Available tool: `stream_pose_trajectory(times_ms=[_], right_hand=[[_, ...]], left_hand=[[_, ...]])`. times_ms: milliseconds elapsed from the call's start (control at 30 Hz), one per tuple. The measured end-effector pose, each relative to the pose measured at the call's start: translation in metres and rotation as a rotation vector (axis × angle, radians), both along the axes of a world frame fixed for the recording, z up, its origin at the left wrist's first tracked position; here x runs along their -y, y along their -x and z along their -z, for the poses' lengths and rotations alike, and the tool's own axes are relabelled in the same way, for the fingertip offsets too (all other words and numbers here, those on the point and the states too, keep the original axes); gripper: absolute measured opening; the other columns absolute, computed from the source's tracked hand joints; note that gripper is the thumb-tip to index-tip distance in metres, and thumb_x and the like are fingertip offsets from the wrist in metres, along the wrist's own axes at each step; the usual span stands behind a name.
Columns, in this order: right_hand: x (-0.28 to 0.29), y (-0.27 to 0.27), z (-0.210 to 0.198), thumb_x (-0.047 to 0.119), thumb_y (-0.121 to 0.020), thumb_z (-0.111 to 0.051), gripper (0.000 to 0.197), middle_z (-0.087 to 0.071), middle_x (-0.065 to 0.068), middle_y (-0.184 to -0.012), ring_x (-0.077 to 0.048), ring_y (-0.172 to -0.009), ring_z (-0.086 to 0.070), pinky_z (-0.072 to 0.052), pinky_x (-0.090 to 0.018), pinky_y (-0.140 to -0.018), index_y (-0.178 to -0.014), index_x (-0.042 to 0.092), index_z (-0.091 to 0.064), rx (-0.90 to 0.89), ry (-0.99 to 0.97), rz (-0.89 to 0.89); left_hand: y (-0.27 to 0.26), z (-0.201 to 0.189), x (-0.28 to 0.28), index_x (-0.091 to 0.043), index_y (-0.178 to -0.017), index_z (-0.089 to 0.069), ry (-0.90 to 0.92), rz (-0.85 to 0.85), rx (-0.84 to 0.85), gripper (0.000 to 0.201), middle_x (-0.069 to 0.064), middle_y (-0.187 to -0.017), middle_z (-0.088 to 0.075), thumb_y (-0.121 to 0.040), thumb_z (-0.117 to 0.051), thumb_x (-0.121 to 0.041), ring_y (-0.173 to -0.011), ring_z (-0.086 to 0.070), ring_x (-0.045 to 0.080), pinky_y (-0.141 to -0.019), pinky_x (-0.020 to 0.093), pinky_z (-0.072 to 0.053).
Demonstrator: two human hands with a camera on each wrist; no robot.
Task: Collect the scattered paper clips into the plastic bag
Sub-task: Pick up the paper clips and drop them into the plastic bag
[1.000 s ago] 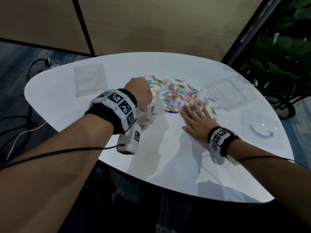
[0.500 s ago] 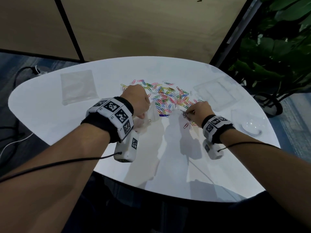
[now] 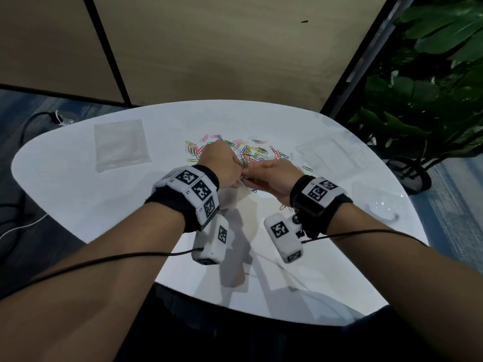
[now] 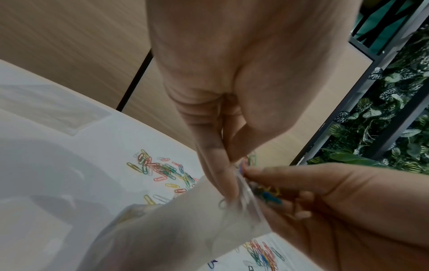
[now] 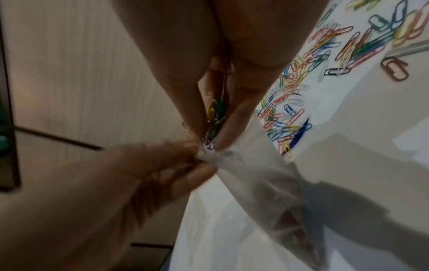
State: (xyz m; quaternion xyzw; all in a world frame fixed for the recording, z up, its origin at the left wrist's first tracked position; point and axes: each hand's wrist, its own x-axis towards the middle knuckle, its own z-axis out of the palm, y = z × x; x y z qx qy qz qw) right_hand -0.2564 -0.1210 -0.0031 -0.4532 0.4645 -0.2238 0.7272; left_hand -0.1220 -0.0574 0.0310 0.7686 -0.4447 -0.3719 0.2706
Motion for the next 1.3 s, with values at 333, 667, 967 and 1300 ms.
stream_pose_trajectory(times_ms=[333, 667, 967, 1300], right_hand=[[-0.009, -0.015, 0.001, 0.007, -0.085, -0.059, 0.018, -0.063, -0.006, -0.069, -0.02, -0.066, -0.053, -0.04, -0.02, -0.059, -0.083, 0.009, -0.076, -0.79, 0.937, -0.492], [0.037, 0.067, -0.011, 0.008, -0.09, -0.066, 0.021, -0.075, -0.007, -0.094, -0.02, -0.084, -0.072, -0.06, -0.041, -0.081, -0.11, 0.007, -0.071, -0.525, 0.479, -0.275], [0.052, 0.129, 0.067, 0.052, -0.051, -0.089, 0.123, -0.044, -0.015, -0.137, -0.029, -0.12, -0.054, -0.046, -0.042, -0.102, -0.151, 0.02, -0.025, -1.287, 0.523, -0.47], [0.05, 0.073, 0.078, 0.022, -0.083, -0.071, 0.051, -0.052, -0.013, -0.124, -0.03, -0.112, -0.054, -0.043, -0.031, -0.095, -0.132, 0.023, -0.058, -1.216, 0.893, -0.598]], left_hand=[[-0.001, 0.001, -0.002, -0.004, -0.103, -0.076, 0.025, 0.023, 0.003, 0.023, 0.018, -0.09, -0.077, -0.093, -0.055, 0.002, -0.079, -0.076, 0.029, -0.082, 0.041, -0.063], [-0.002, -0.004, -0.002, 0.001, -0.107, -0.074, 0.007, 0.065, 0.015, 0.024, 0.019, -0.092, -0.077, -0.094, -0.055, 0.003, -0.079, -0.077, 0.027, -0.082, 0.04, -0.063], [-0.009, -0.007, -0.005, 0.0, -0.107, -0.074, -0.022, 0.07, 0.038, 0.026, 0.02, -0.094, -0.077, -0.095, -0.052, 0.003, -0.084, -0.077, 0.029, -0.084, 0.041, -0.062], [-0.012, -0.004, -0.005, -0.003, -0.11, -0.072, -0.058, 0.094, 0.06, 0.025, 0.015, -0.085, -0.074, -0.095, -0.053, 0.003, -0.081, -0.077, 0.031, -0.082, 0.042, -0.063]])
